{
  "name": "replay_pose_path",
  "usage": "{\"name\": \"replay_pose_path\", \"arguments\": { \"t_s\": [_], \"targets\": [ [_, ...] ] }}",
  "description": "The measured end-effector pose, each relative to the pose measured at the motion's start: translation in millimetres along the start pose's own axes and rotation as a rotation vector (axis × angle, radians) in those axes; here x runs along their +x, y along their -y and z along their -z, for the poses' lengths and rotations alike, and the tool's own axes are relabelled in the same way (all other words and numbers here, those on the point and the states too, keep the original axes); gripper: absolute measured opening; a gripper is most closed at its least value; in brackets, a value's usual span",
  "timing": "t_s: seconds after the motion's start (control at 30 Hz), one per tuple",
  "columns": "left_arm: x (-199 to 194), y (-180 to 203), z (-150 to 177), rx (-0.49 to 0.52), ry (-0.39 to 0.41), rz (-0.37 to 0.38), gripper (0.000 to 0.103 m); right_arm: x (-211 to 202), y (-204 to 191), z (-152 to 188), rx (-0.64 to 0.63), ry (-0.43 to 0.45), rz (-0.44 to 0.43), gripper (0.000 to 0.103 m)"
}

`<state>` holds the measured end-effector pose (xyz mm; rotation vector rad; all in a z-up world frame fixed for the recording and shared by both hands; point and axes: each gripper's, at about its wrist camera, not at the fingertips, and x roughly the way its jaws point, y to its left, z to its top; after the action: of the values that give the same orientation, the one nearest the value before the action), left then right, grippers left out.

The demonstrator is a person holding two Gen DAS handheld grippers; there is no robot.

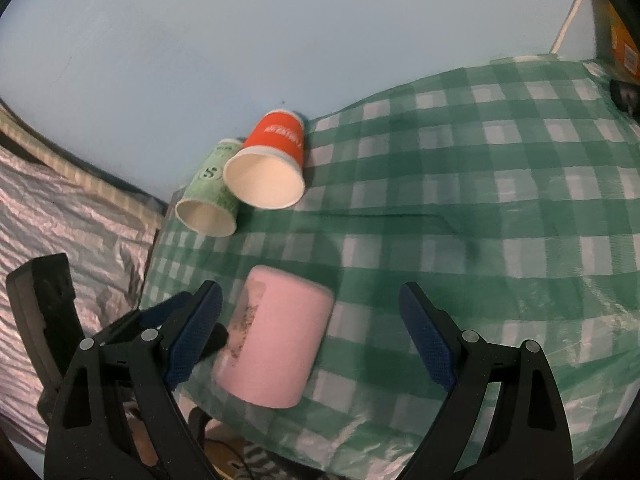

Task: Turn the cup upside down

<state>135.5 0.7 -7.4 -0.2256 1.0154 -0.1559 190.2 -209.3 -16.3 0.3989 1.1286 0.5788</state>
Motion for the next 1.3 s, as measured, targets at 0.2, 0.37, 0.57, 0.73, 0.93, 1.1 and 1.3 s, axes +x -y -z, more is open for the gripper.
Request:
{"name": "replay_pose_path", "arguments": {
  "t_s": [0.2,0.37,0.57,0.73,0.93,1.1,1.3],
  "targets": [
    [-4.5,-23.8,2.6,-0.042,0.018,-0.013,0.089,18.5,-13.3,1.9,-0.004,-0.066,-0.013,0.09],
    [-1.9,-46.9,5.2,-0.094,0.02,-0.028,0.089,31.6,-21.8,6.6,-0.018,-0.107,-0.001,0.09],
    [7.3,-64.8,6.7,-0.137,0.011,-0.038,0.089,49.1,-25.3,8.2,-0.011,-0.147,0.02,0.09],
    [12.6,-73.3,6.4,-0.168,0.007,-0.01,0.089,64.8,-24.9,7.2,0.01,-0.183,0.046,0.09],
    [15.9,-76.9,6.9,-0.176,0.013,0.005,0.089,80.0,-23.9,4.0,0.03,-0.233,0.057,0.09],
    [18.2,-80.0,8.9,-0.181,0.018,0.009,0.089,87.3,-21.8,2.7,0.046,-0.255,0.059,0.089],
    [19.1,-87.1,12.1,-0.193,0.018,0.011,0.092,90.8,-15.4,1.9,0.068,-0.263,0.022,0.077]
  ]
}}
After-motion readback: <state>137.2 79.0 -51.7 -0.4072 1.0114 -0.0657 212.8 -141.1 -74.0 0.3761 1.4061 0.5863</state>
